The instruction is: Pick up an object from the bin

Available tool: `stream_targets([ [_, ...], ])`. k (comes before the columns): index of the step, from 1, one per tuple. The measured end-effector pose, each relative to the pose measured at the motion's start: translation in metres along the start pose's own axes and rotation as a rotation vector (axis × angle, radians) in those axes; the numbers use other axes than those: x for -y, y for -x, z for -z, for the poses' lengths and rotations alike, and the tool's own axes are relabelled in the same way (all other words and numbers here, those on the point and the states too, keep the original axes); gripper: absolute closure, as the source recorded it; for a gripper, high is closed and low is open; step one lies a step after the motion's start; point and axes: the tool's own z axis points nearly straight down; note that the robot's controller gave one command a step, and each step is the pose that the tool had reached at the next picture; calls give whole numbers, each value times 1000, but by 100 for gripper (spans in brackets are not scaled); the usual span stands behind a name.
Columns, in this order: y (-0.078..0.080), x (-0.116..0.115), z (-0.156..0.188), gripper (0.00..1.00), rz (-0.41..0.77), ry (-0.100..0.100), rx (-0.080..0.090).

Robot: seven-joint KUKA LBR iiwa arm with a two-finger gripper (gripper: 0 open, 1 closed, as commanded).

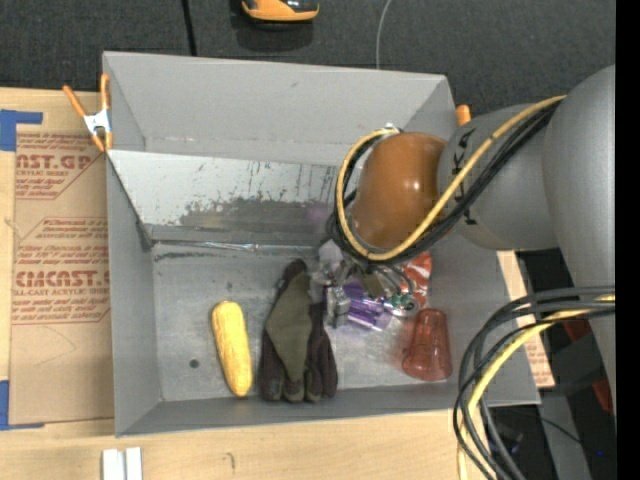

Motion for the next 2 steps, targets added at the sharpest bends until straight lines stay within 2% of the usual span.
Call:
stream_targets([
  [1,-8,18,44,100,21,4,-15],
  [2,10,43,239,100,142,-3,-1],
])
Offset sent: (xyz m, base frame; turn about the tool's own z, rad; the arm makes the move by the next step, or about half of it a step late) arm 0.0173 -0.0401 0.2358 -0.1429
